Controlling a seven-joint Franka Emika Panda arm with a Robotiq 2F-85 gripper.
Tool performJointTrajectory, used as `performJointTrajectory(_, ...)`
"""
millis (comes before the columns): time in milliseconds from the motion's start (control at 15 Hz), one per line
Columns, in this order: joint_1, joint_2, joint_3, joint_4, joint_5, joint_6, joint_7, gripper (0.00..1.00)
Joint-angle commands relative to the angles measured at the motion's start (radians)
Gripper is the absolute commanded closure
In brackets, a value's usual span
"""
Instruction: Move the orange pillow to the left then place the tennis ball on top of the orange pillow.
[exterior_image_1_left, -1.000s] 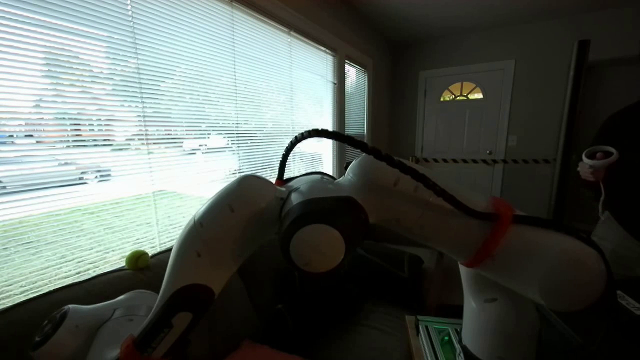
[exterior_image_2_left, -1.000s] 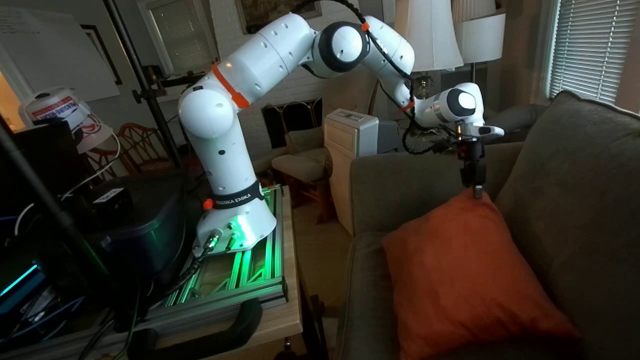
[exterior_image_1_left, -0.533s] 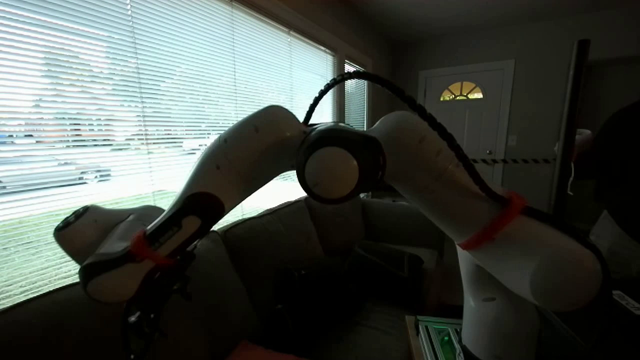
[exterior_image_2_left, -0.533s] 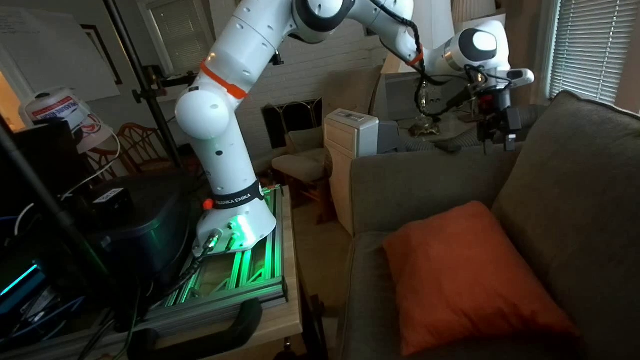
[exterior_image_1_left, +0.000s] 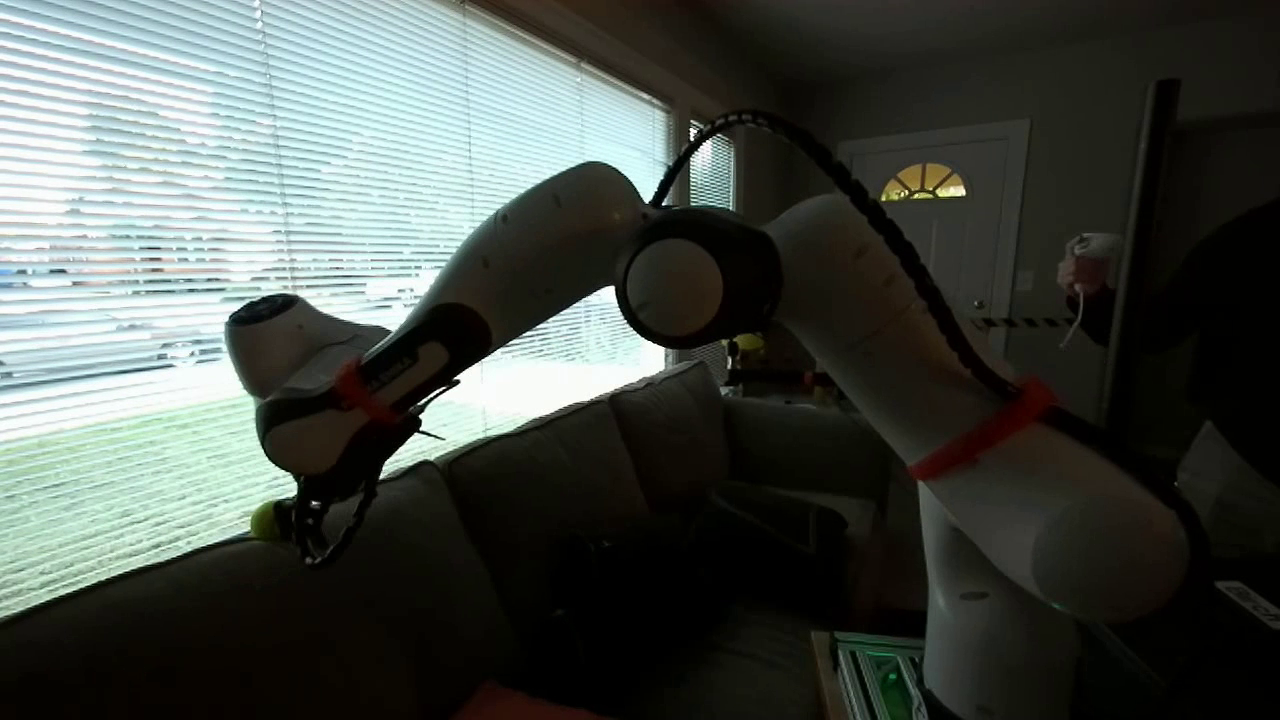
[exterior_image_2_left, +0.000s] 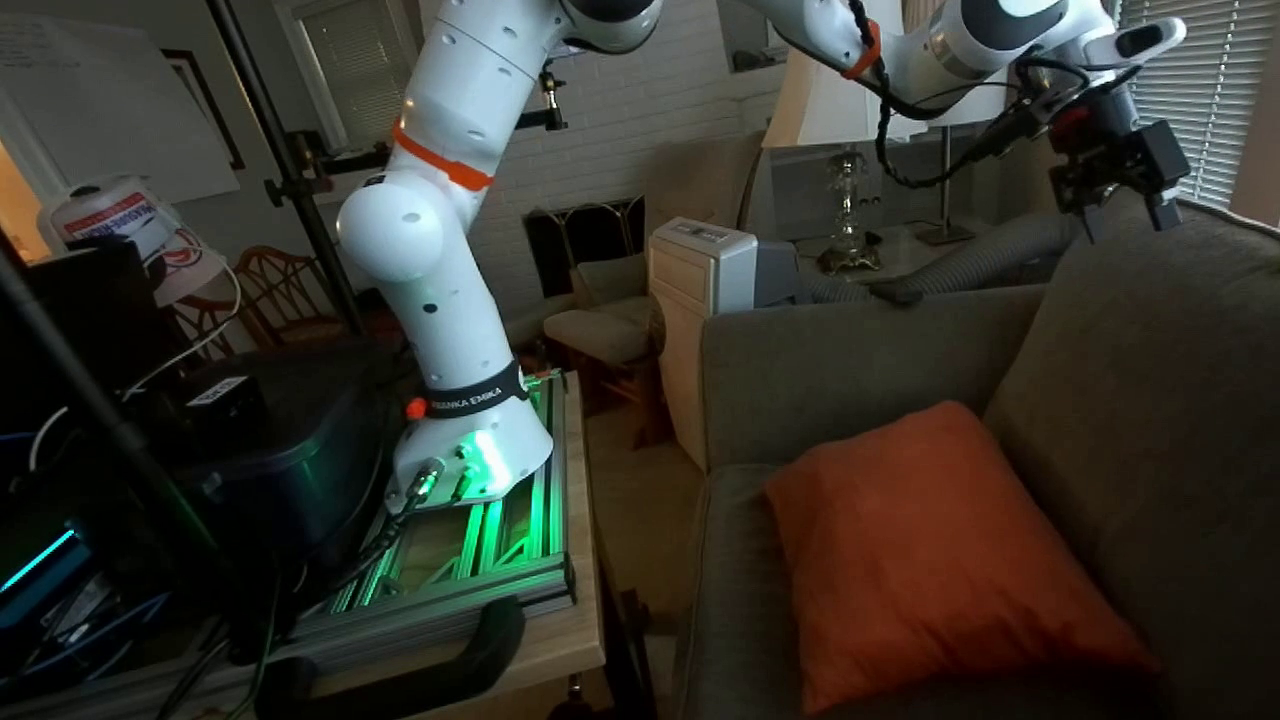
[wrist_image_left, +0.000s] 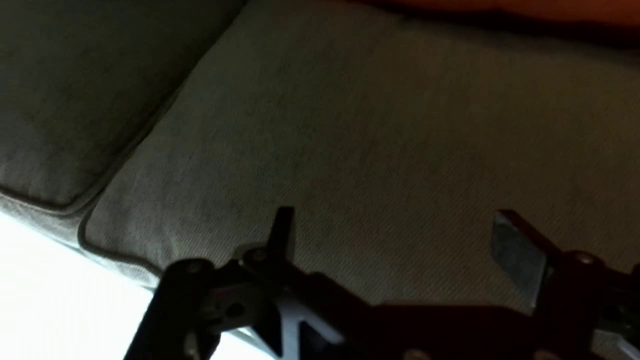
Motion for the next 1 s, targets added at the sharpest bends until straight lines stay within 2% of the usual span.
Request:
performJointTrajectory(0, -0.019, 0.053, -0.032, 0.068, 0.028, 0.100, 0.085, 0.00)
performJointTrajectory(333, 0.005, 0.116, -0.075, 0.156, 0.049, 0.083, 0.242, 0.00)
performJointTrajectory(400, -0.008, 0.071, -0.064, 0.104, 0.040, 0.093, 0.176, 0.00)
performJointTrajectory(667, 0.007, 0.100, -0.076, 0.132, 0.041, 0.093, 0.222, 0.00)
performJointTrajectory(733, 0.012, 0.121, -0.093, 0.137, 0.019, 0.151, 0.245, 0.00)
performJointTrajectory(933, 0.000, 0.219, -0.122, 0.249, 0.048, 0.220, 0.328, 0.00)
